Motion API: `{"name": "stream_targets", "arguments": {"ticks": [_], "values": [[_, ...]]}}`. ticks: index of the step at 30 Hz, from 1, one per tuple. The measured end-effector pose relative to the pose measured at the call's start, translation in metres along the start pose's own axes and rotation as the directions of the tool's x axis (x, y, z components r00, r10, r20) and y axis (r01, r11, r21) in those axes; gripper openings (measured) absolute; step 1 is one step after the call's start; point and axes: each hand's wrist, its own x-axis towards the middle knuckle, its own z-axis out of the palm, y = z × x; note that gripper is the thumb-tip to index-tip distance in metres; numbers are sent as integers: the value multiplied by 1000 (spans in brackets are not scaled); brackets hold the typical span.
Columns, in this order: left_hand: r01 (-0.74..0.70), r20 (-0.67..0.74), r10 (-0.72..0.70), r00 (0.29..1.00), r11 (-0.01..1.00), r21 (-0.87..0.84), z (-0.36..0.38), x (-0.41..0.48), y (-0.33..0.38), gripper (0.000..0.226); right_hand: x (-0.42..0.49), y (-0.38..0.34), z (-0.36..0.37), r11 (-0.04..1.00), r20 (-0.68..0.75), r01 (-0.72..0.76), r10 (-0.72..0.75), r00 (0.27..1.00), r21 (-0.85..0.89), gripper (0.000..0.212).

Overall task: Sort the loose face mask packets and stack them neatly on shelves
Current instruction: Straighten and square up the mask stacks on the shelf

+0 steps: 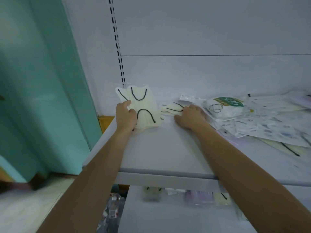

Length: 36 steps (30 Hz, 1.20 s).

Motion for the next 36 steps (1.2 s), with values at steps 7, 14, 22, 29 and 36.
{"name": "stream_targets", "arguments": {"ticks": [7,14,22,29,36], "values": [[-104,24,104,994,994,18,0,-3,2,45,2,3,-2,996,-215,-13,31,976,85,30],[-118,23,120,993,991,-68,-2,-6,9,32,0,-8,-15,610,-287,118,186,940,784,41],[-166,274,175,946,985,-57,3,-20,13,51,-5,-23,-13,76,117,-100,-259,959,992,20],[-166,239,157,958,986,21,2,-17,8,52,-1,-8,5,952,-107,130,-104,989,277,32],[-134,28,134,991,991,-5,-1,-10,5,57,3,-7,9,993,-60,105,-102,993,48,39]]}}
